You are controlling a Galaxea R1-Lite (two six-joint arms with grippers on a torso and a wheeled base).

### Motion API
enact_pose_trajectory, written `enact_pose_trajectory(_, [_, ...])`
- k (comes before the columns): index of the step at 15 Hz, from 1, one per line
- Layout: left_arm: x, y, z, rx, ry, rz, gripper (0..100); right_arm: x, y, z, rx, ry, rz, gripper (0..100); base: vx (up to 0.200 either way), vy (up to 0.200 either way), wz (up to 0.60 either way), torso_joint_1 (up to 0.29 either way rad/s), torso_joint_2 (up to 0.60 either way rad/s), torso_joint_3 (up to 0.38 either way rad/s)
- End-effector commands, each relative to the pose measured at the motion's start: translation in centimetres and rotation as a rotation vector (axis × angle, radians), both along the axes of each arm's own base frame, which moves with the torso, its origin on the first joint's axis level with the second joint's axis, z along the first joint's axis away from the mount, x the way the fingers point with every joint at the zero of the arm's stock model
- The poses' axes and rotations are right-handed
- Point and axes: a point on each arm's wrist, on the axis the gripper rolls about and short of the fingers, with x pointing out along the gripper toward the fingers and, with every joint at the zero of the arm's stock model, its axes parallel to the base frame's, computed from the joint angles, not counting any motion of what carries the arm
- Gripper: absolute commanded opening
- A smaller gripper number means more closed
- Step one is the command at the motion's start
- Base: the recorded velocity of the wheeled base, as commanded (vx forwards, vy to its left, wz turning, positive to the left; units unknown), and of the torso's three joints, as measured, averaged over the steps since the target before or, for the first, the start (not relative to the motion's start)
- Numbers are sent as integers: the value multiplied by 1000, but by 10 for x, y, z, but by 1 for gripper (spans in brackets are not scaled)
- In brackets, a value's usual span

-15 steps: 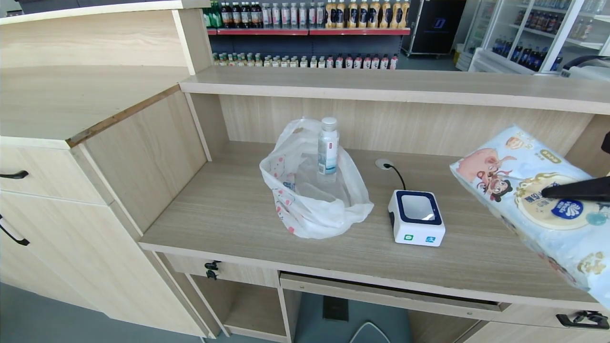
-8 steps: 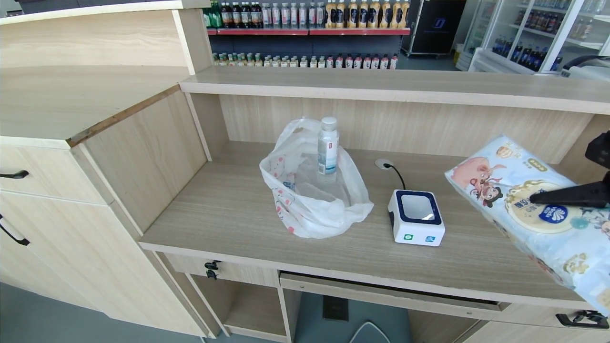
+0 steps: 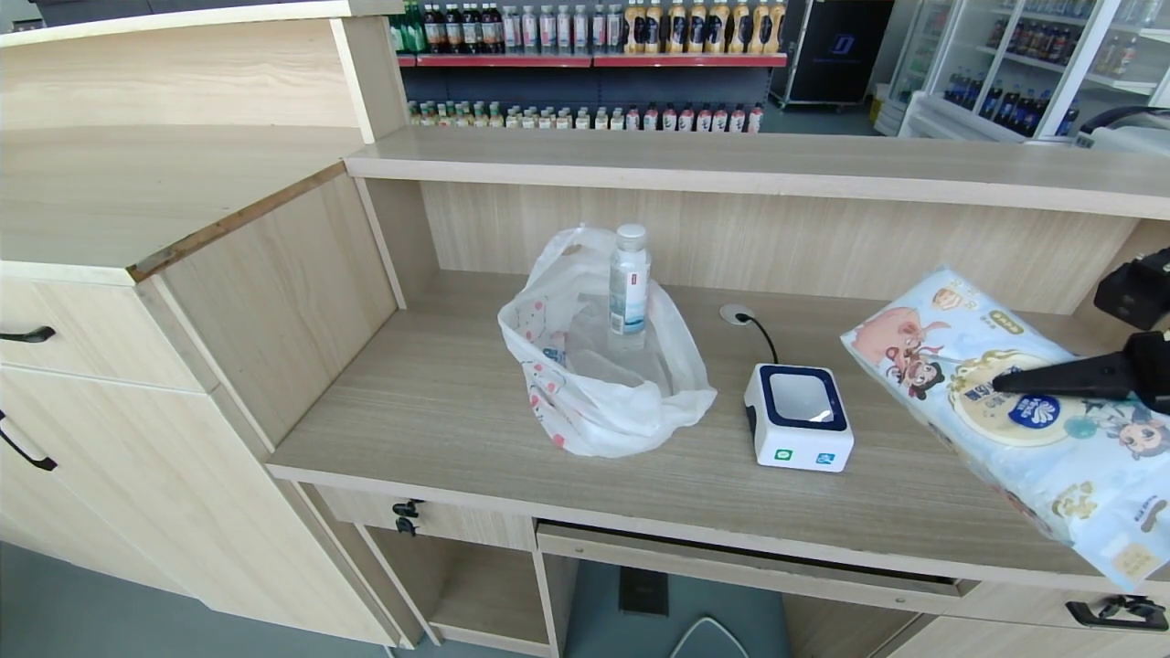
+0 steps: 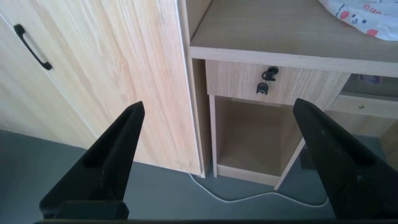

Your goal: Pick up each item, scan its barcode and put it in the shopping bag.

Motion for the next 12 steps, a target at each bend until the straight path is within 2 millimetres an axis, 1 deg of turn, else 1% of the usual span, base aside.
enact_pose_trajectory(1, [0, 0, 0, 0, 1, 1, 100, -2, 1, 0, 2, 2, 0, 0, 0, 0, 0, 0, 0, 0])
enact_pose_trajectory(6, [0, 0, 0, 0, 0, 1, 100, -8, 1, -5, 10, 25, -7, 0, 0, 0, 0, 0, 0, 0])
enact_pose_trajectory(12, [0, 0, 0, 0, 0, 1, 100, -14, 0, -2, 6, 16, -19, 0, 0, 0, 0, 0, 0, 0])
